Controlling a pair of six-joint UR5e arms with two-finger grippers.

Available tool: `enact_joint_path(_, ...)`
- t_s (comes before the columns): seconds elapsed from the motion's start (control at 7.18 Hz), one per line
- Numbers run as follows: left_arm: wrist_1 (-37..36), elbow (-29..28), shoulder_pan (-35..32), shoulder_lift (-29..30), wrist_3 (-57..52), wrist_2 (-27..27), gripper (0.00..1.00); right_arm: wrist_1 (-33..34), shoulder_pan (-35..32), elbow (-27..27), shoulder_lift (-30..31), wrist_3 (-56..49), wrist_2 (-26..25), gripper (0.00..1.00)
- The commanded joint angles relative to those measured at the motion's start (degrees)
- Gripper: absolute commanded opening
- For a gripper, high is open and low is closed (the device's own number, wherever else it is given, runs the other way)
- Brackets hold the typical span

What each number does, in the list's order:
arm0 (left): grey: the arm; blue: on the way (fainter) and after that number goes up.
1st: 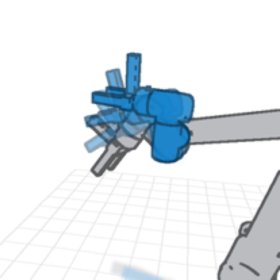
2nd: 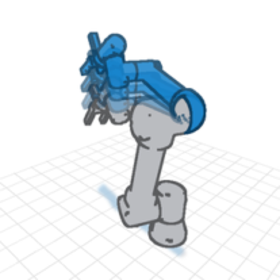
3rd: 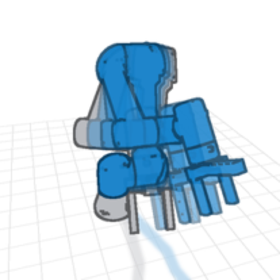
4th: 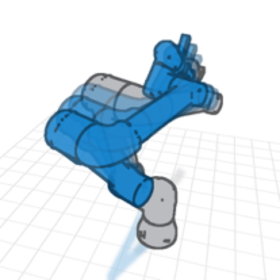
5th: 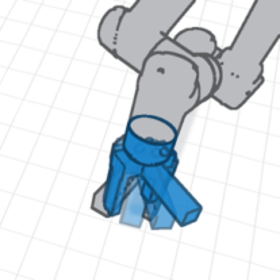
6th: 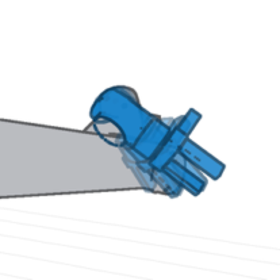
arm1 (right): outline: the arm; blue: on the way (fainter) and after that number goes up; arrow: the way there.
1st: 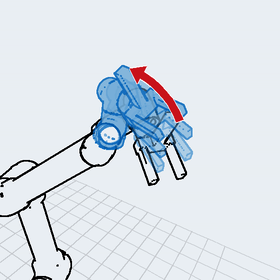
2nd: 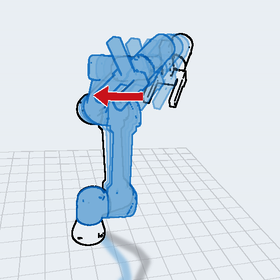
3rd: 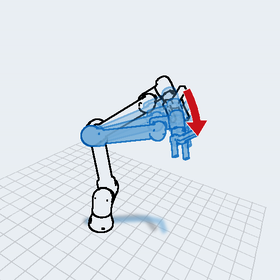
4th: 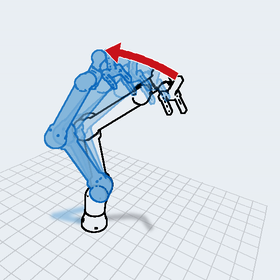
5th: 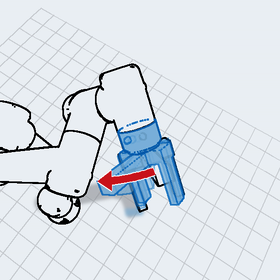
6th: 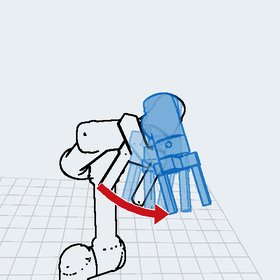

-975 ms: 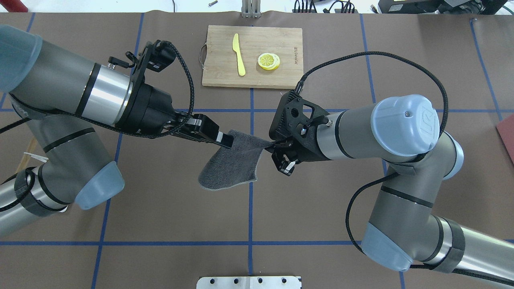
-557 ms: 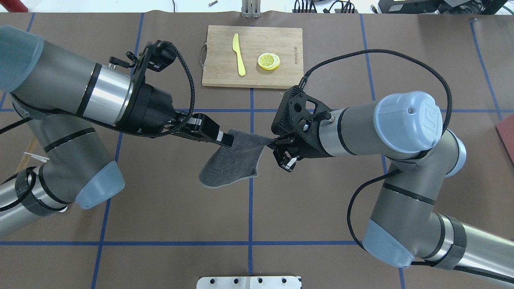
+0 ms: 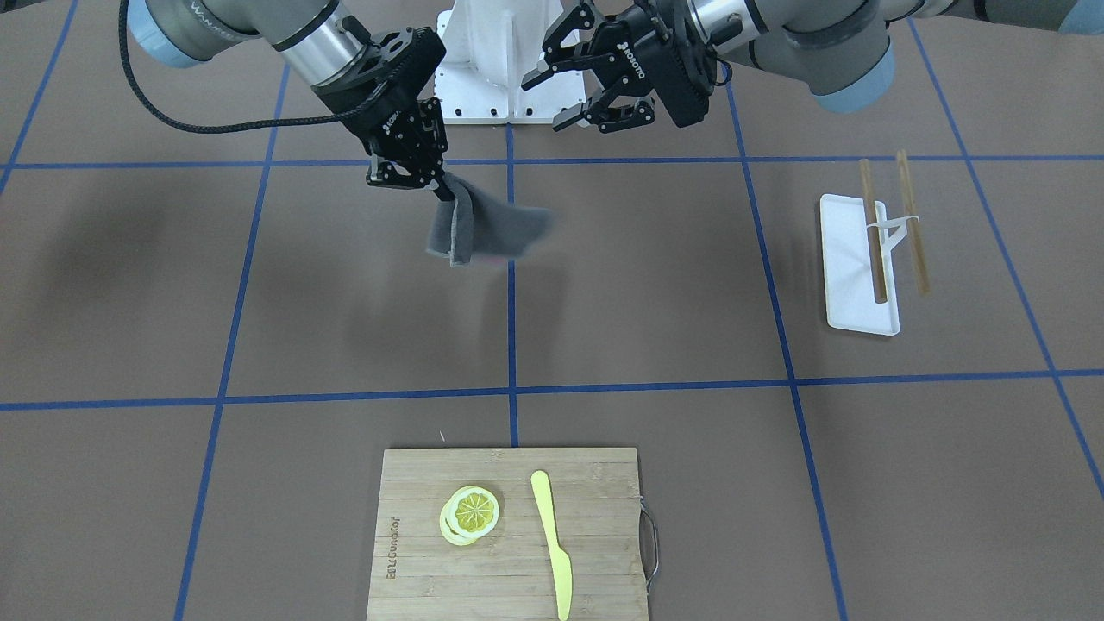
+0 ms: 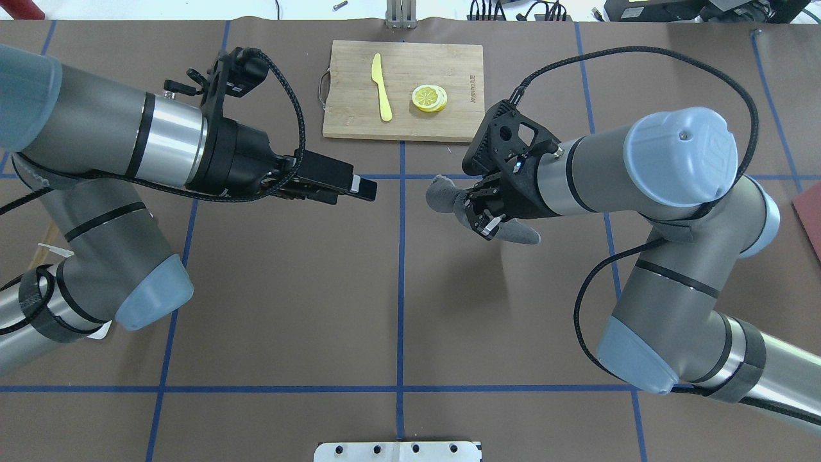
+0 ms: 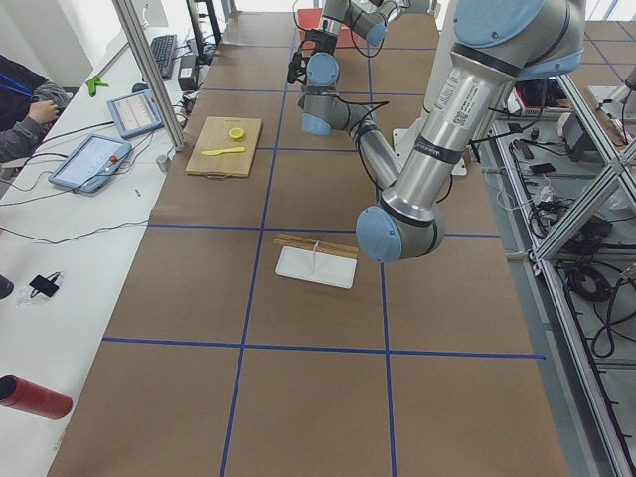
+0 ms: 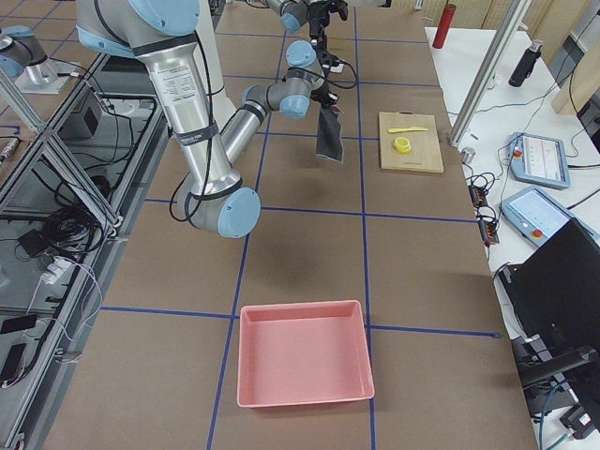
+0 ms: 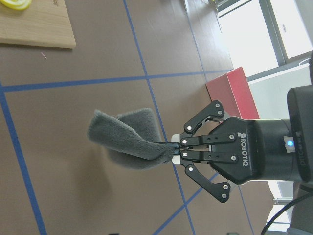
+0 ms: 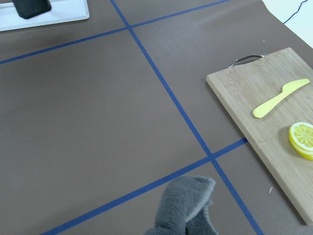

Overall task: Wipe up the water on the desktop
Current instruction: 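Open the left gripper and withdraw it while the right gripper holds the cloth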

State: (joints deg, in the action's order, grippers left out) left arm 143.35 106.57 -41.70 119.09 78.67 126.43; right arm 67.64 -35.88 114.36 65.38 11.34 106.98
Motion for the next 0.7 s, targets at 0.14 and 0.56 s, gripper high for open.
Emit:
enact_joint_path(0.14, -0.7, -0.4, -3.19, -4.03, -3.05, -9.7, 0.99, 2.23, -5.76, 0.87, 0.1, 2.35, 0.07, 0.0)
enact_joint_path(0.56, -13.83, -0.31, -8.73, -5.8, -19.97, -8.22, 0.99, 6.95, -12.79, 0.43, 0.98, 2.38, -0.2, 0.0)
